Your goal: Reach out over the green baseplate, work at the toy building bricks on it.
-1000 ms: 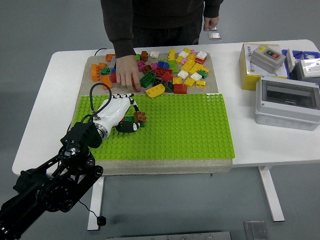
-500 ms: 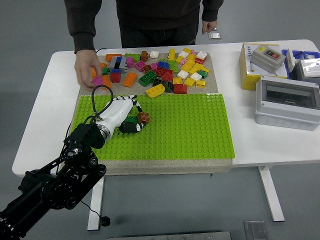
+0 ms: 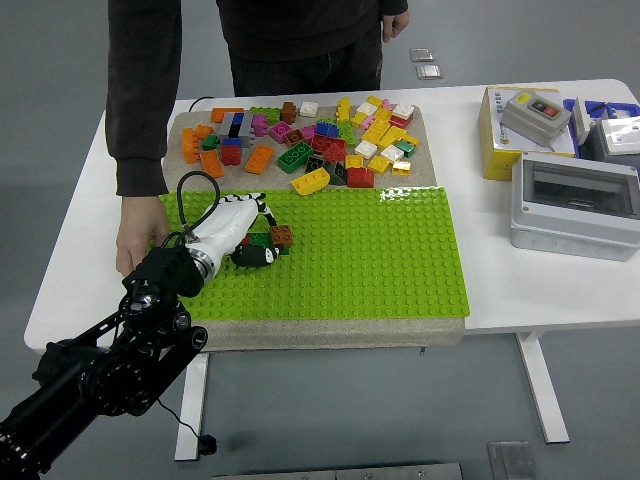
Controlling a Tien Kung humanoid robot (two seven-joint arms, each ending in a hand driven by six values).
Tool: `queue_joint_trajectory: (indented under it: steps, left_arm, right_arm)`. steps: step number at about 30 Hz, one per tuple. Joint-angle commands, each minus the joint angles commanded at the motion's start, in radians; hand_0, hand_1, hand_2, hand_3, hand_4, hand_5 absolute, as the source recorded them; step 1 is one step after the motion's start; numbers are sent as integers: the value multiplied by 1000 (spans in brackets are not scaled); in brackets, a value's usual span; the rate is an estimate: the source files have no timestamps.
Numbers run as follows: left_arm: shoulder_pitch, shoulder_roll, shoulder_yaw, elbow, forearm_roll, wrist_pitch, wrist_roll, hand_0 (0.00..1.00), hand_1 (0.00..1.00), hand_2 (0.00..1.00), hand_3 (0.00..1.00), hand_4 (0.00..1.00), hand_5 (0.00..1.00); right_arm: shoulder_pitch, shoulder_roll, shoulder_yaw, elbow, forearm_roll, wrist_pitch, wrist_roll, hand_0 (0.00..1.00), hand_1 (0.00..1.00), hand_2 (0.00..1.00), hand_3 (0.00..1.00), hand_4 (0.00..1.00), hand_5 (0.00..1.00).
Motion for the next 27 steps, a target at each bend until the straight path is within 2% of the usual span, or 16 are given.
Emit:
queue_joint_trajectory:
  steps: [12,27]
  left_arm:
    - [-13,13,22,10,-1,-13,-10,998,951,963,599,655,256]
    - [-62,45,87,22,-18,-16,-44,998,949,964,599,651,251]
  right_arm:
    - [-1,0,-6,0,8,-1,3,695,622,608,702,342,893]
    - [0,-2,-11,0,13,-3,6,695,619,608,702,342,893]
